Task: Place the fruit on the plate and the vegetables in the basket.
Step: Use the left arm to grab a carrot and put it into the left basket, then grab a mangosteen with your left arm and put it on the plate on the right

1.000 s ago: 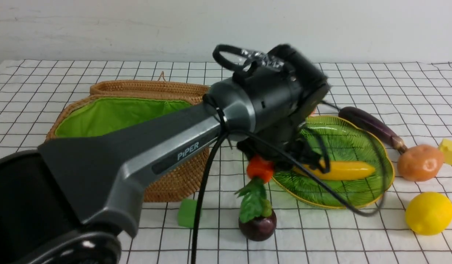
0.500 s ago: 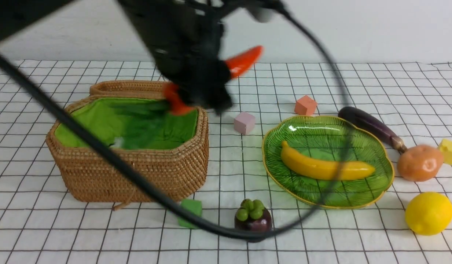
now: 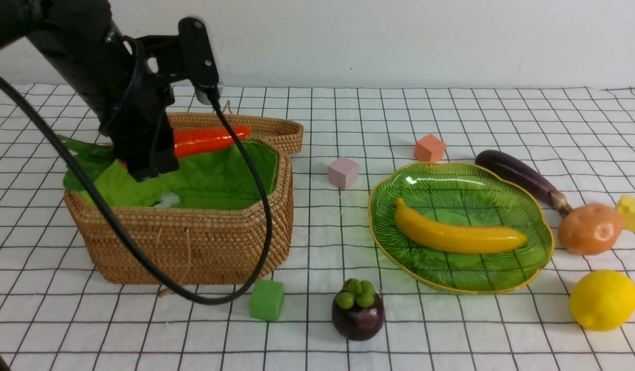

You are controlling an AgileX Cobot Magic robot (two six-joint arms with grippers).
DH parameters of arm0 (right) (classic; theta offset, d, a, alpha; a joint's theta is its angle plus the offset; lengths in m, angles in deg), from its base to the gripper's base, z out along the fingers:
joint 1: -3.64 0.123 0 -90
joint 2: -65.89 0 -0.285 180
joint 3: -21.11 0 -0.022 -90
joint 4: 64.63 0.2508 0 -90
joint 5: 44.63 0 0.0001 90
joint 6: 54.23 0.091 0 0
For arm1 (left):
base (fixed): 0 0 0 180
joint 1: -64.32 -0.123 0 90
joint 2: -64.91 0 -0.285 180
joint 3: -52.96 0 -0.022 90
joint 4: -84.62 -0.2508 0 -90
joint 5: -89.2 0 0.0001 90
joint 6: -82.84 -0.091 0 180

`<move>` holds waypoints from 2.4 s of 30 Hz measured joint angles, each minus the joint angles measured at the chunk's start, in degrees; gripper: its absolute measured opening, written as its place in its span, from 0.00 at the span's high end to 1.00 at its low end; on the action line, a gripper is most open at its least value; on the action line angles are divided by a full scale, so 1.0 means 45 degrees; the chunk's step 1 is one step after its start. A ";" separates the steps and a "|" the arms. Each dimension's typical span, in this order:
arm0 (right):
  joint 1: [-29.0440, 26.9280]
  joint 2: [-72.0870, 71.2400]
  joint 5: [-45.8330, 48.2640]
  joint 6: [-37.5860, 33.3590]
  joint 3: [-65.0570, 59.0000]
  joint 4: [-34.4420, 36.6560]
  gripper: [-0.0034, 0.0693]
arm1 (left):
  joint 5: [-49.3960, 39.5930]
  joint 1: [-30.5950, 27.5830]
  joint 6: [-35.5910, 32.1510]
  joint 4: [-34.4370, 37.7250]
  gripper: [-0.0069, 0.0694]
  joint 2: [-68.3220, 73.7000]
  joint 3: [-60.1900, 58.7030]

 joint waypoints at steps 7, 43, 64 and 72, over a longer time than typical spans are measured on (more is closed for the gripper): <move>0.0000 0.0000 0.0143 0.0000 0.0000 0.0012 0.71 | 0.0230 0.0000 -0.0029 -0.0156 0.24 0.0118 0.0000; 0.0000 -0.0279 0.3314 0.2488 0.0000 -0.1431 0.71 | 0.0603 0.7788 1.0273 -0.1602 0.03 0.3206 0.0000; 0.0000 -0.0279 0.3314 0.2633 0.0000 -0.1502 0.70 | 0.0494 0.7788 1.0301 -0.2585 0.15 0.5049 0.0307; 0.0000 -0.0279 0.3095 0.5364 0.0000 -0.4712 0.70 | 0.1618 0.7634 1.1360 -0.1312 0.15 0.4490 0.4046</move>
